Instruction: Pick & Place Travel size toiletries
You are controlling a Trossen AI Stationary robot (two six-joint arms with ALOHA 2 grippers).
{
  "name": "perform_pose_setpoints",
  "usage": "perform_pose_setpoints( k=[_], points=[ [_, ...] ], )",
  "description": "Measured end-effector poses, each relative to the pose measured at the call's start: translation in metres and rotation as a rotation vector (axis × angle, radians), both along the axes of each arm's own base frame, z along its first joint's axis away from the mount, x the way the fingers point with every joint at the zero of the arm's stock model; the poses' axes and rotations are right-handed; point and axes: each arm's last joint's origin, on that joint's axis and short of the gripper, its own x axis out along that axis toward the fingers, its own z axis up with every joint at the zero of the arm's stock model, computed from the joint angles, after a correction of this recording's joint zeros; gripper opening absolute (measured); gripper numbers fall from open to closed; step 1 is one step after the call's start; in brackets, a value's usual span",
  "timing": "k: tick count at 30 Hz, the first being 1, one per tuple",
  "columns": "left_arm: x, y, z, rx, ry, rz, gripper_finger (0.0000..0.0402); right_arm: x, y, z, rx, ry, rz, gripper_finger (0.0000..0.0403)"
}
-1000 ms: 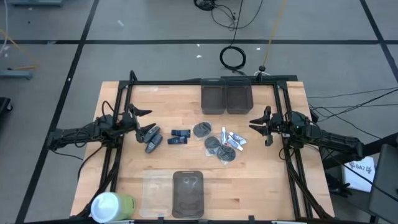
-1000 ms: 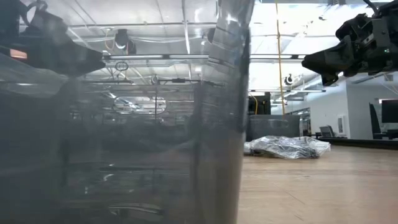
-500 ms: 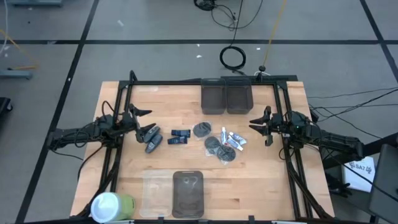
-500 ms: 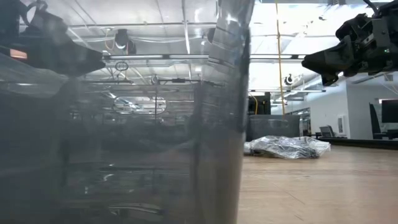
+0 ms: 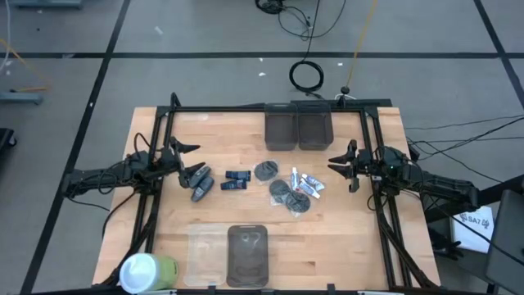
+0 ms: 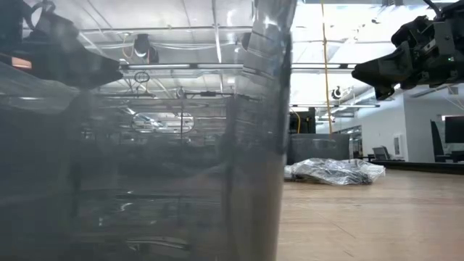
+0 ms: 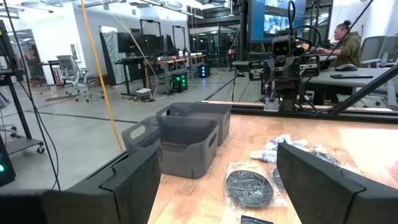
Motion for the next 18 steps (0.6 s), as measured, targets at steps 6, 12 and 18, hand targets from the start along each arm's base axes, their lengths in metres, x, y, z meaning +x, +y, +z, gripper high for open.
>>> perform_pose_setpoints(
  k=[6,12,18],
  points=[
    [0.0,0.0,0.0,0.0,0.0,0.001,0.031,0.0,0.0,0.0001,0.0,0.0,0.0,0.0084],
    [0.0,0.0,0.0,0.0,0.0,0.0,0.031,0.0,0.0,0.001,0.028,-0.013,0.001,0.0084],
    [0.0,0.0,0.0,0.0,0.0,0.0,0.031,-0.0001,0.0,0.0029,0.205,-0.046,0.008,0.0084]
  ],
)
